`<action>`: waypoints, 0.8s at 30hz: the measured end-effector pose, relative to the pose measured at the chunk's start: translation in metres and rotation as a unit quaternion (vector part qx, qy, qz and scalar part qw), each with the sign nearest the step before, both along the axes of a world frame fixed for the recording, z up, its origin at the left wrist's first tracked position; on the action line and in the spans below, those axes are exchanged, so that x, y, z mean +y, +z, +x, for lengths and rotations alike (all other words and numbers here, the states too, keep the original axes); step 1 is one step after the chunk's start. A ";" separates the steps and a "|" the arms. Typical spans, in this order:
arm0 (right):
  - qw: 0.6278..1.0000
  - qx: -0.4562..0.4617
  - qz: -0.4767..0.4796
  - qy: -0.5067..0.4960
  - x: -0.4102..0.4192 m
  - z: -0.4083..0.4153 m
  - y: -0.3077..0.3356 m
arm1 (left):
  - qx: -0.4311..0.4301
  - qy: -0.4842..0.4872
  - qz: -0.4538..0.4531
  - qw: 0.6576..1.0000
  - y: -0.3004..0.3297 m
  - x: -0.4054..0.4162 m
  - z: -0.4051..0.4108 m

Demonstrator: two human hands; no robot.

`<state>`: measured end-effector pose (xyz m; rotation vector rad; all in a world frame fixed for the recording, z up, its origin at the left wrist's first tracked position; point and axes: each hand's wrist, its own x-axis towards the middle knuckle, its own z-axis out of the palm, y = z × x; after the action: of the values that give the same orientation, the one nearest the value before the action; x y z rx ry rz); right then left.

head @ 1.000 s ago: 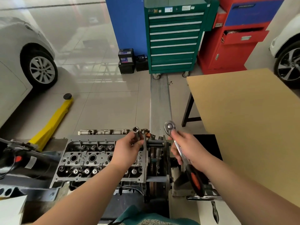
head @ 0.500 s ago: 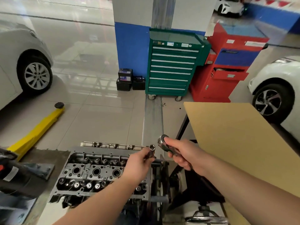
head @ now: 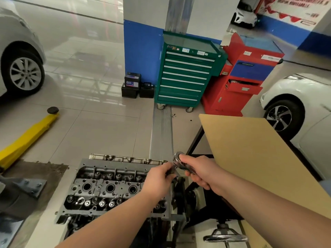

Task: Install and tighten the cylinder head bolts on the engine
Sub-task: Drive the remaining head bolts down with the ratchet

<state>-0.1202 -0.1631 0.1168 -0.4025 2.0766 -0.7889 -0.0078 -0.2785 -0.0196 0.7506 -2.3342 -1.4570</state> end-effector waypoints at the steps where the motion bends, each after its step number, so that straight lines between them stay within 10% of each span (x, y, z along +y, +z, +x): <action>1: 1.000 0.000 -0.001 -0.009 0.000 0.003 -0.001 | 0.000 -0.003 0.000 1.000 0.000 -0.001 0.000; 9: 0.999 0.024 0.022 -0.018 -0.005 0.012 0.005 | 0.004 -0.030 -0.021 0.999 -0.002 -0.008 0.001; 24: 0.884 0.210 0.163 0.386 -0.053 -0.044 0.041 | -0.051 -0.055 -0.027 0.997 0.000 -0.009 -0.002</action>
<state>-0.1642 -0.2157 0.1575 -1.1897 2.1055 0.1420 -0.0102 -0.2877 -0.0196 0.7075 -2.5181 -1.4241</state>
